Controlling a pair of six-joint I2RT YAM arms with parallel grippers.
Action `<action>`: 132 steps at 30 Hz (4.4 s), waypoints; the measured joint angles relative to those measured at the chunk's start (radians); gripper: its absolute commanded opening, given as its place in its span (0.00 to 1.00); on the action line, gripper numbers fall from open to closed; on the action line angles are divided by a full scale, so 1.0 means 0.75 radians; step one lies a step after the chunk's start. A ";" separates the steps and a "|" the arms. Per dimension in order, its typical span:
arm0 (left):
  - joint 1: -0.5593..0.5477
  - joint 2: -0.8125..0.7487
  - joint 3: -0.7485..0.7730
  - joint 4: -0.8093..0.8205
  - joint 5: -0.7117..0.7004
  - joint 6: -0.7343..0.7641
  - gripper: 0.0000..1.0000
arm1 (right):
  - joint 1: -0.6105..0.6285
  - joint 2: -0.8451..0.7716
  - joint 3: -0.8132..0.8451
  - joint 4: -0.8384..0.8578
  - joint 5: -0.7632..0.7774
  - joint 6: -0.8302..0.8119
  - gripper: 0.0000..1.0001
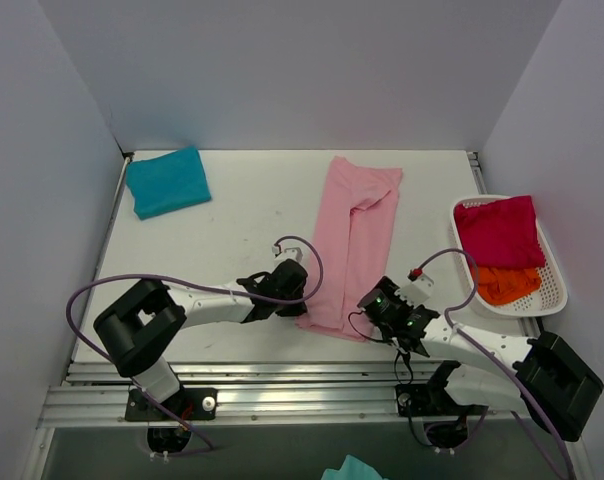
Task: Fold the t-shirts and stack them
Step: Fold the tshirt
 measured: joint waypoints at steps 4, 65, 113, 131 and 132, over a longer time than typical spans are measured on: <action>0.000 0.003 0.000 0.005 0.001 0.001 0.02 | 0.062 -0.052 -0.001 -0.088 -0.001 0.036 0.66; 0.003 -0.382 -0.113 -0.240 -0.010 0.006 0.07 | 0.619 -0.183 0.201 -0.710 0.135 0.621 0.00; 0.370 0.049 0.623 -0.307 0.429 0.232 0.78 | 0.040 0.133 0.637 -0.415 0.267 -0.238 0.00; 0.070 0.359 0.712 -0.231 0.390 0.328 0.74 | 0.020 0.027 0.503 -0.388 0.226 -0.227 0.00; 0.070 0.370 0.733 -0.231 0.381 0.328 0.74 | 0.018 0.027 0.501 -0.385 0.224 -0.228 0.00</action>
